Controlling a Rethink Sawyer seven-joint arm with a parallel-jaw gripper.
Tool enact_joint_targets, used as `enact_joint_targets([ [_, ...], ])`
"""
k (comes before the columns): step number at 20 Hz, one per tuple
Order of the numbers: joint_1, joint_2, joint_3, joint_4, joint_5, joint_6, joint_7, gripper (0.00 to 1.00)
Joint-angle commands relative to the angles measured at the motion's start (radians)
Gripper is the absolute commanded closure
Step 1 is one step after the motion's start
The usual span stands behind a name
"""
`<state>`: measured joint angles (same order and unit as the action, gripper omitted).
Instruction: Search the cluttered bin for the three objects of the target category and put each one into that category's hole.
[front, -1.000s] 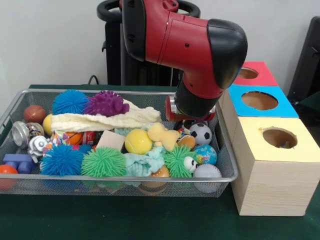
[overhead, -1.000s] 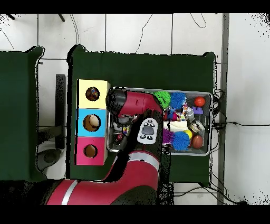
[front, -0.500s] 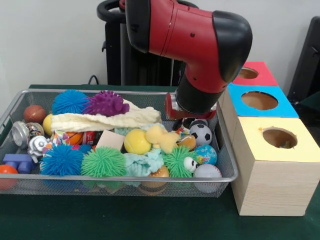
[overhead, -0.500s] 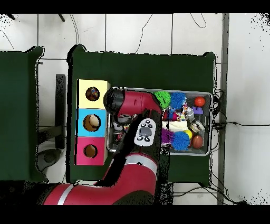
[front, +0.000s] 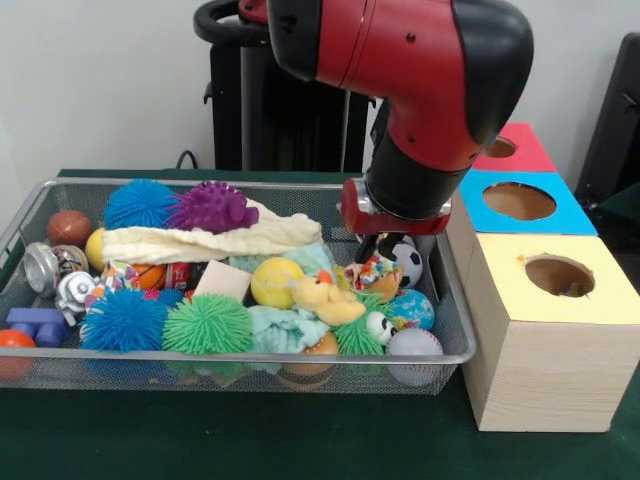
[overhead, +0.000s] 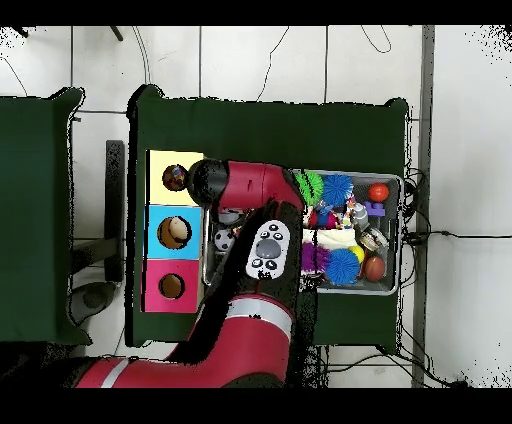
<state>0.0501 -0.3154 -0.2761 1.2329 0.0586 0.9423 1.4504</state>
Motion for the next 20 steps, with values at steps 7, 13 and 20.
enact_joint_targets([
  [7, 0.023, -0.043, -0.042, -0.18, -0.055, 0.224, 0.126, 1.0],
  [13, 0.032, -0.048, -0.068, -0.246, -0.053, 0.377, 0.121, 1.0],
  [20, 0.034, -0.048, -0.07, -0.298, -0.045, 0.504, 0.126, 1.0],
])
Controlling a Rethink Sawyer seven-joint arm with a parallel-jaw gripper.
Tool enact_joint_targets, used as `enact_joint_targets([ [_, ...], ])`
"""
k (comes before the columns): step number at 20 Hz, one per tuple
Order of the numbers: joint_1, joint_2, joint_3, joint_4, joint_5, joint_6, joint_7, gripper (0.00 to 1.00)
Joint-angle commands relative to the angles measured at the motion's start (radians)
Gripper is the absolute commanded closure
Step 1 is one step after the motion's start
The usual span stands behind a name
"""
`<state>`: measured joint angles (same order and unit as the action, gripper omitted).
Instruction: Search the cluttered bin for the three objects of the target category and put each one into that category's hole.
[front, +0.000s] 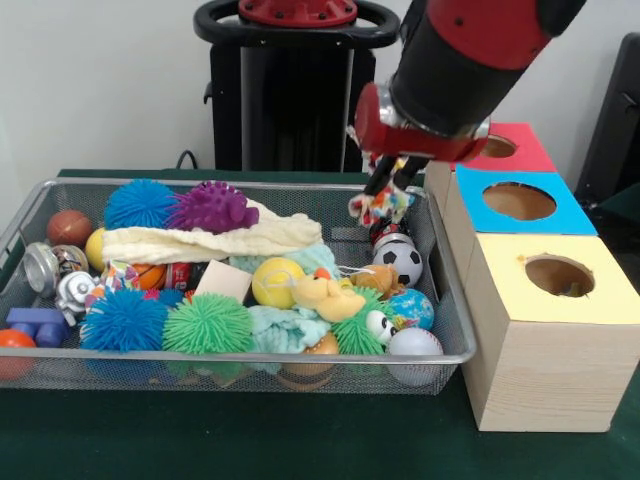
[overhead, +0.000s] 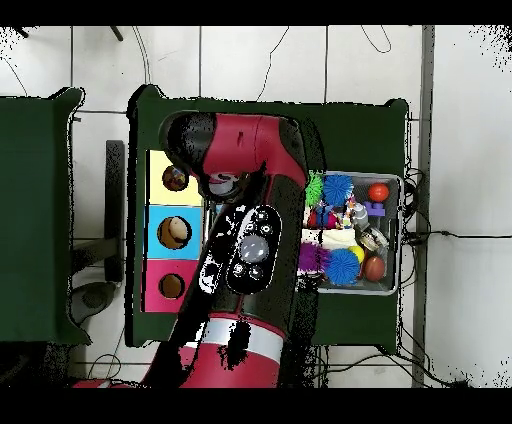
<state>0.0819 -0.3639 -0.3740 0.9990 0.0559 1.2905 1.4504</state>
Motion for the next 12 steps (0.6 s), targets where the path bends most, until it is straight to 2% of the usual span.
enact_joint_targets([
  [1, 0.003, -0.003, 0.032, -0.066, -0.034, 0.164, 0.136, 1.0],
  [8, 0.017, -0.007, 0.079, -0.058, 0.043, 0.108, 0.22, 1.0],
  [12, 0.034, -0.022, 0.106, -0.021, 0.109, 0.037, 0.277, 1.0],
])
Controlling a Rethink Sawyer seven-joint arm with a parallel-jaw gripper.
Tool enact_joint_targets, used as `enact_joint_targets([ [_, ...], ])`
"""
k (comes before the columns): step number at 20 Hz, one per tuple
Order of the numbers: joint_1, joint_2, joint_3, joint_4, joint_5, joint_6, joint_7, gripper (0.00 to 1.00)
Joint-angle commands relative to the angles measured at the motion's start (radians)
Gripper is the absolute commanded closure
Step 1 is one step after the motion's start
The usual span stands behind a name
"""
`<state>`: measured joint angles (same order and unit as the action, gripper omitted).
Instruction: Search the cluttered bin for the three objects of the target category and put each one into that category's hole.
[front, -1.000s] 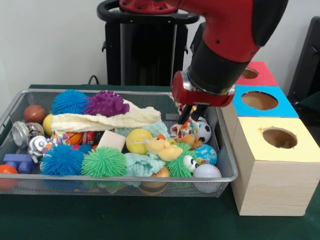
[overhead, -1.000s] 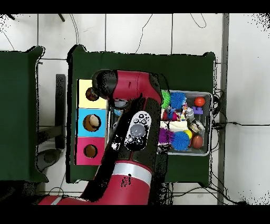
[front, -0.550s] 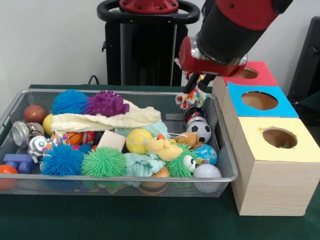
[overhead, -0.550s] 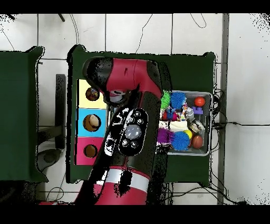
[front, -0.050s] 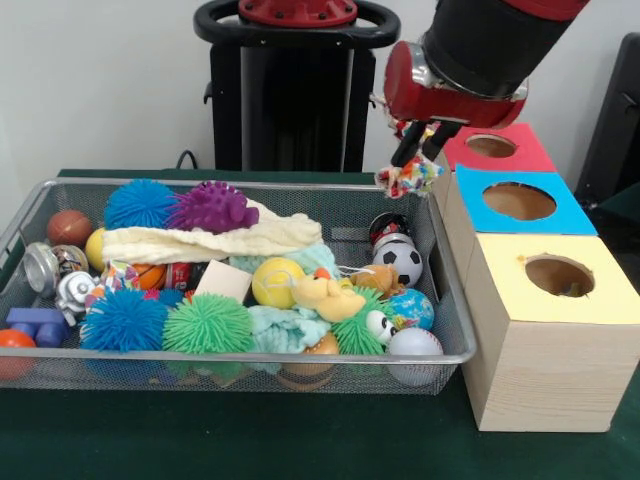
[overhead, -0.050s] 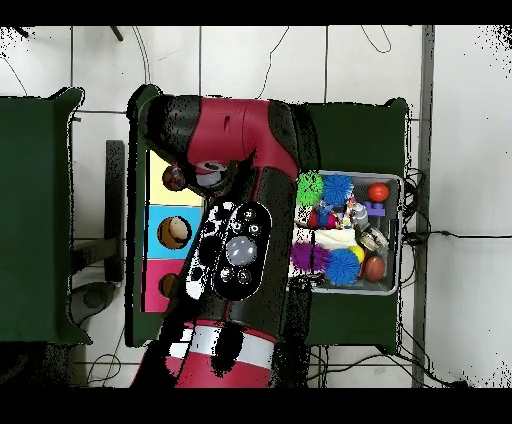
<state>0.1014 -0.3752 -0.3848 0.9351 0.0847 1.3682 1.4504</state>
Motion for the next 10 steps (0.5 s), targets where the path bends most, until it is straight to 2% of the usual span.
enact_joint_targets([
  [1, 0.019, -0.011, 0.121, 0.05, 0.094, -0.056, 0.289, 1.0],
  [10, 0.071, -0.027, 0.112, 0.143, 0.207, -0.2, 0.368, 1.0],
])
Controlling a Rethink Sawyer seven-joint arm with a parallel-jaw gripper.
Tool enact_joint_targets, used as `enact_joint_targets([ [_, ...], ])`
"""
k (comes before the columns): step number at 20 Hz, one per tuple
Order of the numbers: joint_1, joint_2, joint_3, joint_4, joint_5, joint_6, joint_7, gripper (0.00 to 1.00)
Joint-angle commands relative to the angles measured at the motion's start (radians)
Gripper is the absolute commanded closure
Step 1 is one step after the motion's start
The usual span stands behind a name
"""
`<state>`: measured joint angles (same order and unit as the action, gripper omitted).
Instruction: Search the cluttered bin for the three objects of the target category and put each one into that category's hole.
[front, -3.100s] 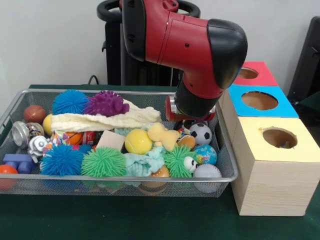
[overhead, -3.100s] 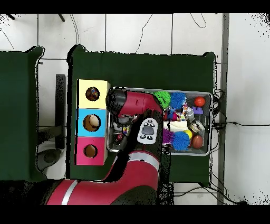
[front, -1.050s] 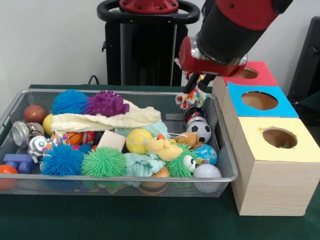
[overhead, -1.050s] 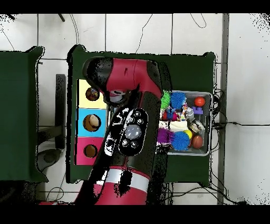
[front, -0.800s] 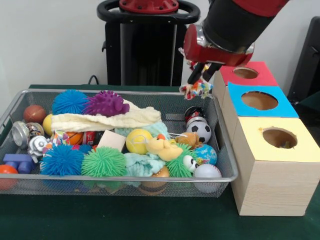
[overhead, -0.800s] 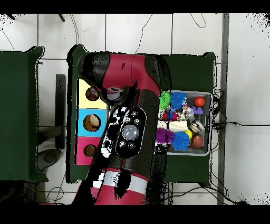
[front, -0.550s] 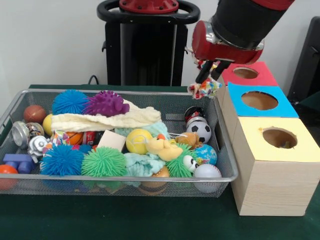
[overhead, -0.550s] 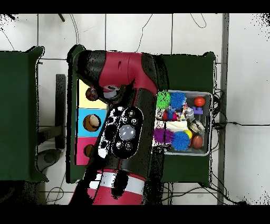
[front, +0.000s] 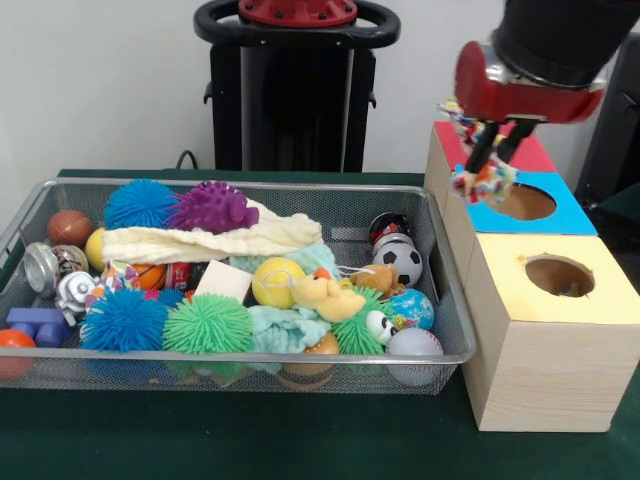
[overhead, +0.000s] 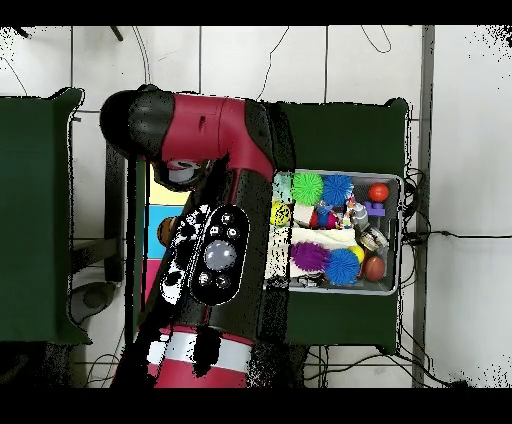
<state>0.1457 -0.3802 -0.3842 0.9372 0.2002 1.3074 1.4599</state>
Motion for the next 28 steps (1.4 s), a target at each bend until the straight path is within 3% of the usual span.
enact_joint_targets([
  [1, 0.031, -0.028, 0.116, 0.165, 0.111, -0.18, 0.367, 1.0],
  [8, 0.07, -0.048, 0.097, 0.27, 0.135, -0.345, 0.368, 1.0],
  [18, 0.098, -0.057, 0.085, 0.421, 0.101, -0.518, 0.344, 1.0],
  [28, 0.116, -0.052, 0.119, 0.556, 0.118, -0.74, 0.361, 1.0],
])
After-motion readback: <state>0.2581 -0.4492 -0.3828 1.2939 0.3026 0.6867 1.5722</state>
